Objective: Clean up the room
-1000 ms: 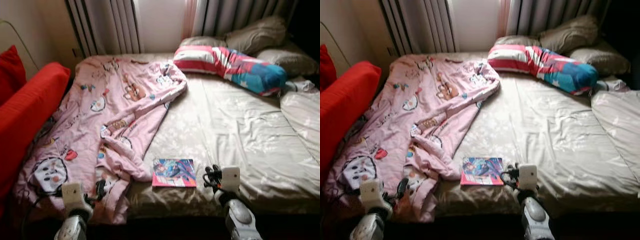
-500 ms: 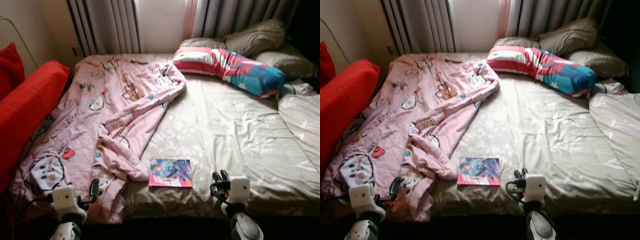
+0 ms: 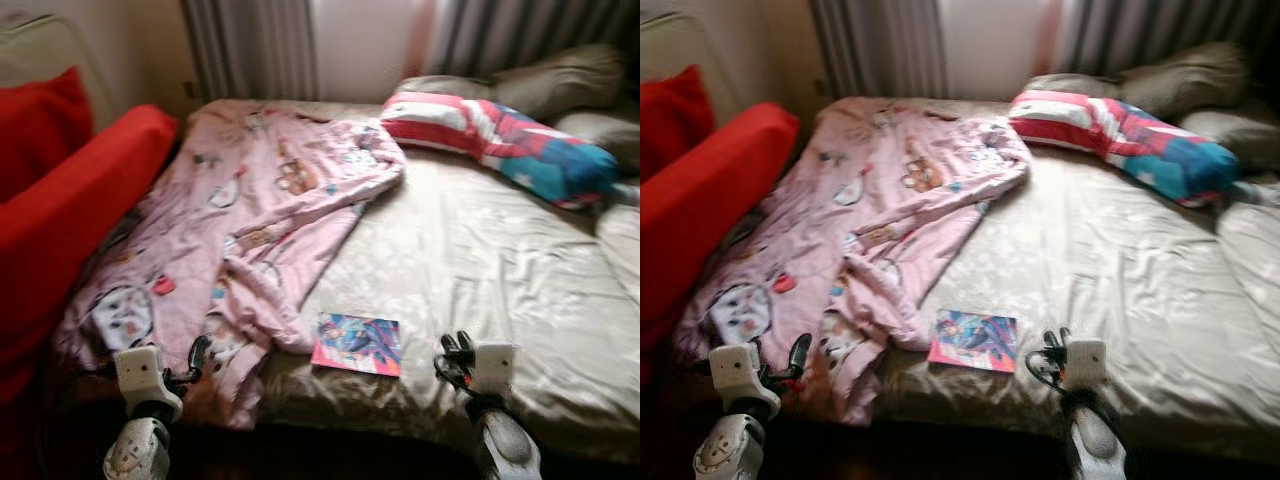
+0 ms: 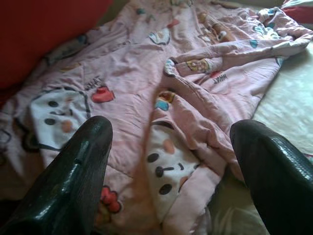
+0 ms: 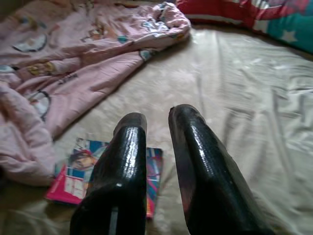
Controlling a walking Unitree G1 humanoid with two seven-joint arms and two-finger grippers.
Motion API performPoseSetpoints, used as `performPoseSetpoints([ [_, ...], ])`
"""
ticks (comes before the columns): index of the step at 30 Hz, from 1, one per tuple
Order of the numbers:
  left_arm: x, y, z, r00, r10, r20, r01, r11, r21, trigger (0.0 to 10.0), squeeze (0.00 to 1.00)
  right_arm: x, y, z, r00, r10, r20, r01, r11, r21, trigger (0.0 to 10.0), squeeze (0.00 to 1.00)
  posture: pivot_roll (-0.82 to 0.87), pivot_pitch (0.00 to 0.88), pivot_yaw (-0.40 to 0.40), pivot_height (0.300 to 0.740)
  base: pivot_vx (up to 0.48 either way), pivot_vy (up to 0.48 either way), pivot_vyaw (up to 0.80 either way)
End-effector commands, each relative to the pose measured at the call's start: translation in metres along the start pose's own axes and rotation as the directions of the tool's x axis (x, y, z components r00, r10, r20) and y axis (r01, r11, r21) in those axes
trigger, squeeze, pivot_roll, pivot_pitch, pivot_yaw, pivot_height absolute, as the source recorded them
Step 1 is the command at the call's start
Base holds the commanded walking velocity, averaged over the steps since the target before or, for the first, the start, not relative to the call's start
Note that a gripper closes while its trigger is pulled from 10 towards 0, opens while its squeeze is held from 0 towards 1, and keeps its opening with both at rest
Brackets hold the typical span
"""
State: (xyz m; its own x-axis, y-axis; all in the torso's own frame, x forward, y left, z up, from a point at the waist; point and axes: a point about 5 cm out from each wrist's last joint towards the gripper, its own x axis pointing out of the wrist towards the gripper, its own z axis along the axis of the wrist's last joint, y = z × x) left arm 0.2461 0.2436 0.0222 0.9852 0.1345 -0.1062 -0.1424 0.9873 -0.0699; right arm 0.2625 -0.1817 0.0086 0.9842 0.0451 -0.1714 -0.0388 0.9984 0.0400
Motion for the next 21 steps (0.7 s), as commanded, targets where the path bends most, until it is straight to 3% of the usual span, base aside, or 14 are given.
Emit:
performPoseSetpoints([
  [1, 0.001, -0.0011, 0.0002, 1.0, -0.006, -0.008, 0.006, 1.0, 0.007, 10.0, 0.0, -0.0018, -0.0058, -0.0018, 1.0, -0.024, -0.013, 0.024, 1.0, 0.014, 10.0, 0.0, -0.05, 0.047, 0.021, 0.74, 0.0, 0.0, 0.0],
  [8, 0.0045, -0.0012, 0.003, 1.0, 0.002, -0.002, -0.002, 1.0, 0.002, 10.0, 0.0, 0.0022, -0.0057, 0.002, 1.0, -0.001, -0.012, 0.001, 1.0, -0.013, 10.0, 0.0, -0.04, 0.076, 0.01, 0.74, 0.0, 0.0, 0.0],
  [14, 0.0051, -0.0012, 0.0041, 1.0, 0.007, 0.003, -0.007, 1.0, -0.001, 10.0, 0.0, 0.0022, -0.0038, 0.002, 1.0, 0.016, -0.014, -0.016, 1.0, -0.022, 10.0, 0.0, -0.04, 0.087, 0.006, 0.74, 0.245, 0.0, 0.61],
  [21, 0.0078, -0.0067, 0.0055, 1.0, 0.001, 0.011, -0.001, 1.0, -0.01, 10.0, 0.0, 0.0017, -0.0024, 0.0021, 1.0, 0.026, -0.009, -0.026, 1.0, 0.0, 10.0, 0.0, -0.05, 0.093, 0.0, 0.74, 0.258, 0.0, 0.0],
])
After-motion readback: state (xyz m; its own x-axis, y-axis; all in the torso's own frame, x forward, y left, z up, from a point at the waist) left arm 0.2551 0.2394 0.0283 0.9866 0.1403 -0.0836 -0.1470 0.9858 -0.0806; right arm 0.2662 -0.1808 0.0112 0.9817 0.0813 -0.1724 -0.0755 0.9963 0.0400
